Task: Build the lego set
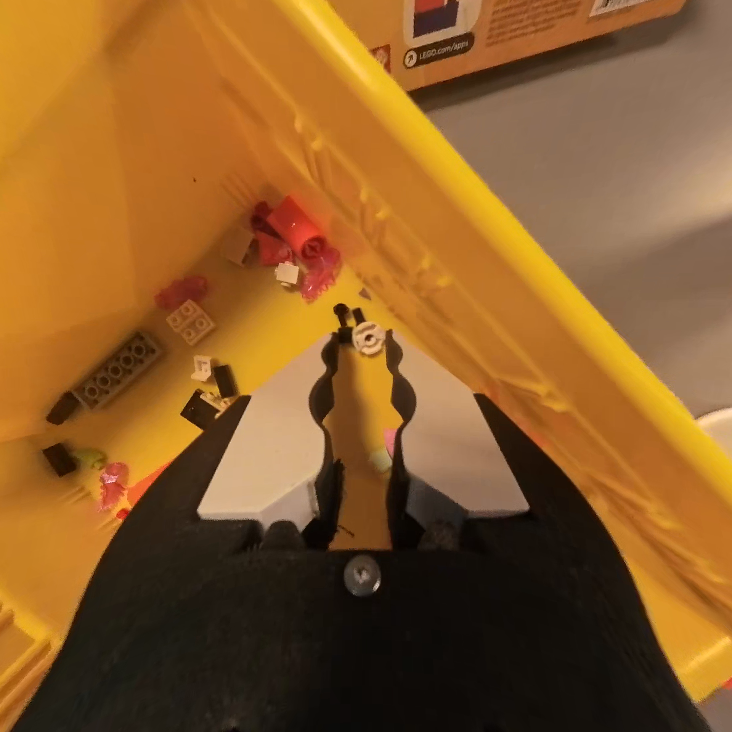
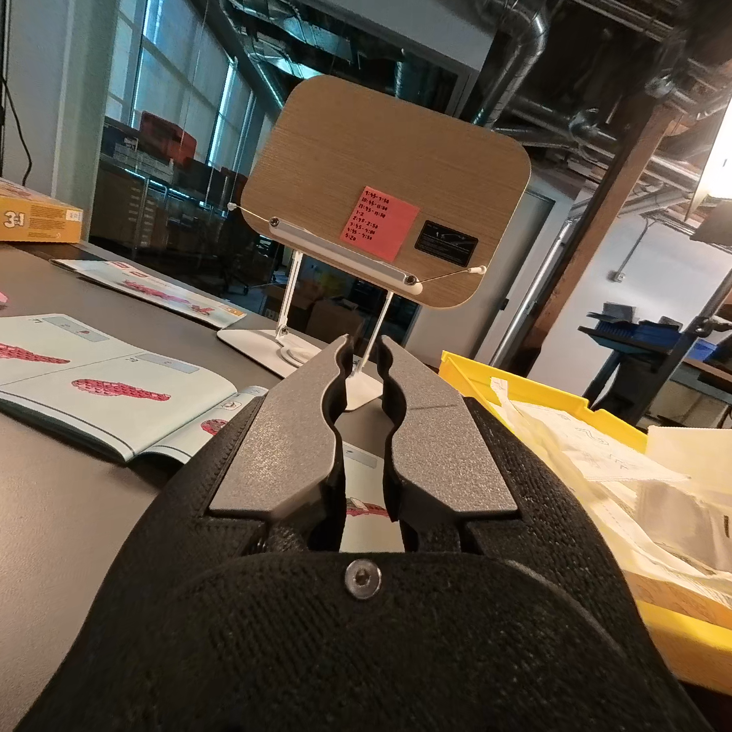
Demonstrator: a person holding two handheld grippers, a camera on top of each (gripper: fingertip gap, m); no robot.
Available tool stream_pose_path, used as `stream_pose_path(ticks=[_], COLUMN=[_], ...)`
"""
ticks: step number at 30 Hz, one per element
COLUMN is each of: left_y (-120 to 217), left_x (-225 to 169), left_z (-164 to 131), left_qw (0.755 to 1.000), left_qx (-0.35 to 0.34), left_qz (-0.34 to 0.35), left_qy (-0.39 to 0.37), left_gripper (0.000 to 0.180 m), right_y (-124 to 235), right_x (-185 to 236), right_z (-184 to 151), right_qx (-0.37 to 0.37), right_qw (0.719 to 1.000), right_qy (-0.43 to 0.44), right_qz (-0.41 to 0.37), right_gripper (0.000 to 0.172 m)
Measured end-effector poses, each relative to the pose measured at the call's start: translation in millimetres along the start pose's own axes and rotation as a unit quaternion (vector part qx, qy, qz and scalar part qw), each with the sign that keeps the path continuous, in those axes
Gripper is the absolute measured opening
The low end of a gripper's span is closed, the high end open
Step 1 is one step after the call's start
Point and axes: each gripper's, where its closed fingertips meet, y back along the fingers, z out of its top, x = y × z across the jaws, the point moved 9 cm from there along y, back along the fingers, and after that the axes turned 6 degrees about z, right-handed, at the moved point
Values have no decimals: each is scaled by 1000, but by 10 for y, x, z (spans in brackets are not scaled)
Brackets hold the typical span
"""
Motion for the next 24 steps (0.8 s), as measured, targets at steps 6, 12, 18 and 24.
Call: stream_pose_path(ticks=[6, 12, 18, 24], left_y=[38, 747, 1882, 1964], left_x=[-12, -119, -1027, -2226], left_z=[-25, -166, -773, -1280], left_qw=[1000, 980, 869, 625], left_qx=[17, -170, -395, -358], left_qz=[-5, -91, -297, -691], left_qy=[-2, 45, 13, 59], left_gripper=[13, 13, 13, 13], right_y=[-4, 3, -2, 110], right_x=[-7, -15, 10, 417], right_z=[-8, -3, 31, 446], right_qx=[-2, -10, -6, -98], right_qw=[1000, 1000, 998, 979], right_qy=[-10, -22, -51, 9], right_qz=[8, 14, 35, 178], right_gripper=[9, 9, 11, 13])
